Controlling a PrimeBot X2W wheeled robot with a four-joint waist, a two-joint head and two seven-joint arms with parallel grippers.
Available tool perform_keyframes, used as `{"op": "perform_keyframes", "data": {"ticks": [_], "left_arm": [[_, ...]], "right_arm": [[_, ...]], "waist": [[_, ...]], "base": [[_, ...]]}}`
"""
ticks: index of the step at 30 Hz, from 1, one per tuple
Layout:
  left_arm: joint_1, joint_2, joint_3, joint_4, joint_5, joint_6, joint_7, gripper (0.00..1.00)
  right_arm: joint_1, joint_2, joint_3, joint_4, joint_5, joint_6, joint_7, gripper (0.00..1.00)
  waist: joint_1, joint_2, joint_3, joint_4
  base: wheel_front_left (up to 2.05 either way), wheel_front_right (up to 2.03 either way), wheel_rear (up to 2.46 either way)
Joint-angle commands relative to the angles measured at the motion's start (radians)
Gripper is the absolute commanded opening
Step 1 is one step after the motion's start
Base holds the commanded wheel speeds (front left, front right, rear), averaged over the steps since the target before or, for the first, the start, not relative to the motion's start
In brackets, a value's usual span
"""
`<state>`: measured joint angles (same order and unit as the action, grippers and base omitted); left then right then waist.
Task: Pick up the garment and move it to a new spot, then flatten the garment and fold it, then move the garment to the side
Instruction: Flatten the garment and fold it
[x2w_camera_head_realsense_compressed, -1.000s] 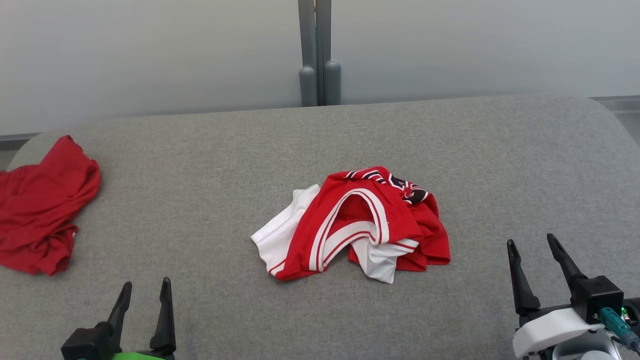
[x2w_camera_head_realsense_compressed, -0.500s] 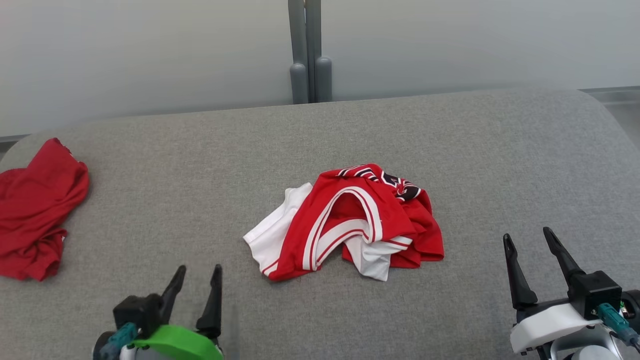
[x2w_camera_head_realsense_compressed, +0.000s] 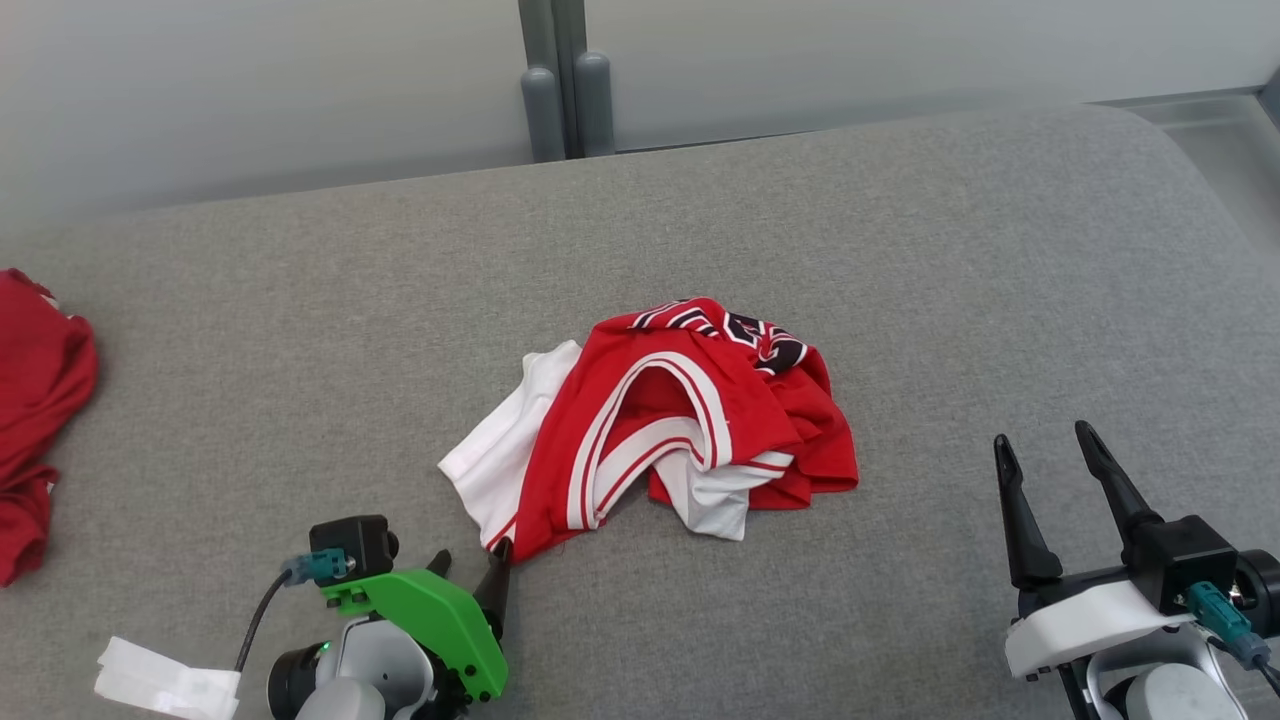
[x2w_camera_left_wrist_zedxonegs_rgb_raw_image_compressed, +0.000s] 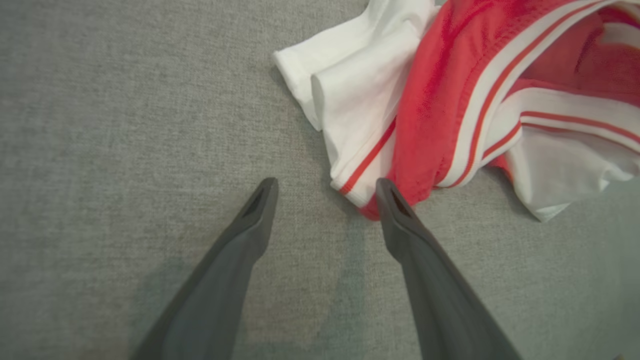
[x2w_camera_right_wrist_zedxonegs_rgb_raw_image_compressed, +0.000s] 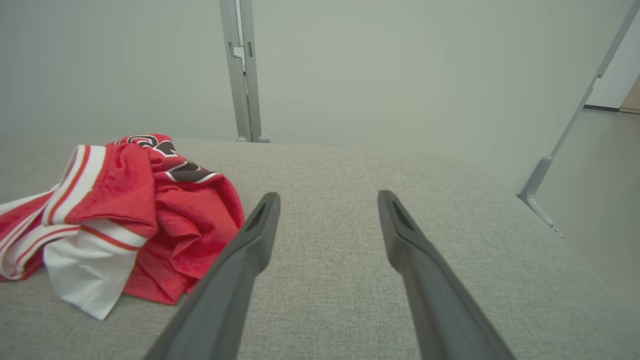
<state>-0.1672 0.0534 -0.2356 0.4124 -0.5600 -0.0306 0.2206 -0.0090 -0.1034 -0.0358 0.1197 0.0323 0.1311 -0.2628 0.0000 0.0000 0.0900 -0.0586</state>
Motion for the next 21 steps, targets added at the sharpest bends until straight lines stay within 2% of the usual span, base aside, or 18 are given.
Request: {"op": "perform_keyframes", "data": {"ticks": [1, 11, 12, 13, 15, 21], "left_arm": [[-0.021, 0.003, 0.0, 0.014, -0.006, 0.012, 0.008, 1.0], [-0.053, -0.002, -0.017, 0.085, -0.12, 0.011, 0.017, 1.0], [-0.052, -0.003, -0.029, 0.092, -0.128, 0.009, 0.023, 0.82], [-0.051, -0.004, -0.04, 0.099, -0.137, 0.007, 0.023, 0.44], [-0.047, -0.004, -0.061, 0.105, -0.151, -0.003, 0.02, 0.0], [-0.043, -0.002, -0.08, -0.006, -0.259, -0.041, 0.004, 0.0]], "right_arm": [[-0.011, 0.004, -0.001, 0.0, 0.004, -0.001, -0.003, 1.0], [-0.024, 0.012, -0.003, 0.005, 0.008, -0.001, -0.003, 1.0], [-0.025, 0.011, -0.002, 0.007, 0.009, -0.001, -0.003, 1.0], [-0.027, 0.011, -0.002, 0.008, 0.009, -0.001, -0.003, 1.0], [-0.029, 0.01, 0.0, 0.01, 0.008, -0.001, -0.003, 1.0], [-0.013, 0.005, -0.006, 0.009, 0.002, -0.001, -0.003, 1.0]], "waist": [[0.0, 0.0, 0.016, -0.021], [0.0, 0.0, 0.038, -0.044], [0.0, 0.0, 0.038, -0.045], [0.0, 0.0, 0.037, -0.047], [0.0, 0.0, 0.035, -0.05], [0.0, 0.0, 0.026, -0.045]], "base": [[0.0, 0.0, 0.0], [0.0, 0.0, 0.0], [0.0, 0.0, 0.0], [0.0, 0.0, 0.0], [0.0, 0.0, 0.0], [0.0, 0.0, 0.0]]}}
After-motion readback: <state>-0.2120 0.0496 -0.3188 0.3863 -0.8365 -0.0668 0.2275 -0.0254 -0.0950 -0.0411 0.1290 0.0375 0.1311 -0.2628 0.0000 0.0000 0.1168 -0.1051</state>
